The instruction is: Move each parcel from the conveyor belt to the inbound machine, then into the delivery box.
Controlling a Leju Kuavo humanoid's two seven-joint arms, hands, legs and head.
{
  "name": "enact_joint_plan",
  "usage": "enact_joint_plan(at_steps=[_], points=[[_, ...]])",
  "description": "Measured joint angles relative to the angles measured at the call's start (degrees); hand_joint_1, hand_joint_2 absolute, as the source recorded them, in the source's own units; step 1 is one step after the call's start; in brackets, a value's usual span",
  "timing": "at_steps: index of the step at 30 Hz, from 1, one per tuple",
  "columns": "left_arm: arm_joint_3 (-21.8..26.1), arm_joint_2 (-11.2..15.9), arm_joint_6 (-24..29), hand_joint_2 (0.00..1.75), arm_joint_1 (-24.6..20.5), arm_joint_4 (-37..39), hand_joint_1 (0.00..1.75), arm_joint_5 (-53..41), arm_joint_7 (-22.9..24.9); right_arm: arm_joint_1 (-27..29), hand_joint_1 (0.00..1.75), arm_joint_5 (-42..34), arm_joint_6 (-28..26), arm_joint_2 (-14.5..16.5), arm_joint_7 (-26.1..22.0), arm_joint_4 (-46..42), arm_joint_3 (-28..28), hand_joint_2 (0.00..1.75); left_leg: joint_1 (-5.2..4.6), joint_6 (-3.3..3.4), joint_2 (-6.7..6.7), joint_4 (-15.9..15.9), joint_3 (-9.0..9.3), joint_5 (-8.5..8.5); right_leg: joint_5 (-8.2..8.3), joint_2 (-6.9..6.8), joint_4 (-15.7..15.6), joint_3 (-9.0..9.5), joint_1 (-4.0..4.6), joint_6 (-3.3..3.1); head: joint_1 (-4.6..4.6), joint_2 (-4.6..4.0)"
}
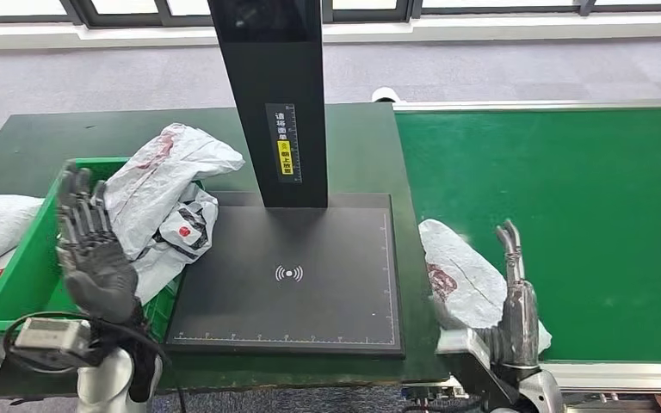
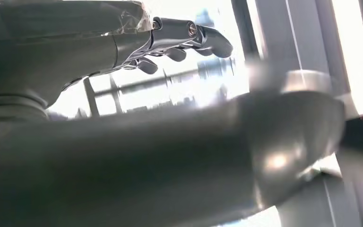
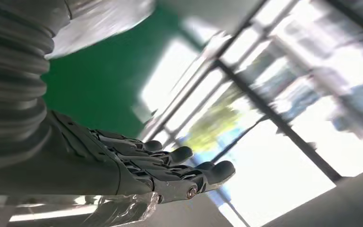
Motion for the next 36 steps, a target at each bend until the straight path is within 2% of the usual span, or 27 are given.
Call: enact_joint_plan(at_steps=[3, 5, 11, 15, 18, 25, 34, 35, 36], points=[[-3.9, 0.4, -3.3, 1.75, 2.7, -1.3, 0.00, -2.5, -1.3, -1.9, 0.00, 13.3, -3.2, 0.5, 11.7, 4.8, -5.2, 1.75, 0.00, 0.01, -0.03, 0.0, 0.00, 0.01, 0.00, -0.06, 0.0, 0.03, -0.01, 0.01, 0.00, 0.01], [-5.5, 0.7, -3.5, 1.75, 3.5, -1.9, 0.00, -3.1, -1.7, -2.6, 0.00, 19.6, -3.5, 0.5, 17.3, 8.1, -8.2, 1.75, -0.01, 0.01, -0.05, 0.0, 0.00, 0.01, 0.01, -0.08, 0.0, 0.05, -0.01, 0.01, 0.01, 0.01], [-7.3, 1.3, -3.9, 1.75, 4.4, -2.9, 0.00, -3.1, -1.8, -3.5, 0.00, 23.8, -3.2, 0.5, 21.1, 13.9, -12.2, 1.75, 0.01, -0.01, -0.06, 0.0, 0.04, 0.02, 0.02, -0.08, 0.0, 0.04, 0.01, 0.00, -0.01, 0.00], [-7.7, 1.5, -3.6, 1.75, 4.4, -2.8, 0.00, -4.5, -1.5, -3.9, 0.00, 27.1, 2.3, 0.8, 26.7, 16.4, -14.4, 1.75, 0.02, -0.01, -0.07, 0.0, 0.04, 0.03, 0.00, -0.09, 0.0, 0.03, 0.03, -0.01, 0.00, 0.01], [-8.1, 1.6, -3.7, 1.75, 3.7, -2.2, 0.00, -5.0, -1.4, -3.9, 0.00, 27.7, 5.4, 1.1, 27.2, 19.2, -17.3, 1.75, 0.02, -0.01, -0.07, 0.0, 0.03, 0.02, -0.01, -0.09, 0.0, 0.04, 0.02, -0.02, 0.01, 0.01], [-8.7, 1.6, -3.2, 1.75, 2.7, -0.5, 0.00, -6.0, -0.9, -5.5, 0.00, 28.4, 8.4, 1.7, 26.8, 26.1, -22.1, 1.75, 0.01, 0.00, -0.03, 0.0, 0.04, 0.02, 0.01, -0.03, 0.0, 0.02, 0.00, 0.00, 0.01, 0.01], [-9.3, 1.6, -2.1, 1.75, 1.6, 1.5, 0.00, -7.2, -0.8, -10.2, 0.00, 28.9, 9.7, 1.3, 26.8, 37.3, -25.5, 1.75, 0.03, -0.01, 0.19, 0.0, 0.27, 0.01, 0.04, 0.20, 0.0, 0.13, 0.03, -0.01, 0.01, 0.01], [-9.4, 1.6, -1.8, 1.75, 1.5, 1.7, 0.00, -7.4, -0.8, -10.5, 0.03, 29.0, 9.7, 1.2, 26.7, 38.3, -25.7, 1.75, 0.03, -0.01, 0.21, 0.0, 0.28, 0.01, 0.05, 0.22, 0.0, 0.15, 0.04, -0.01, 0.01, 0.01], [-9.4, 1.6, -1.4, 1.75, 1.4, 1.8, 0.00, -7.7, -0.7, -11.0, 0.46, 29.1, 9.5, 1.1, 26.5, 39.4, -25.9, 1.75, 0.04, -0.01, 0.26, 0.0, 0.30, 0.01, 0.06, 0.25, 0.0, 0.16, 0.05, -0.02, 0.01, 0.01]])
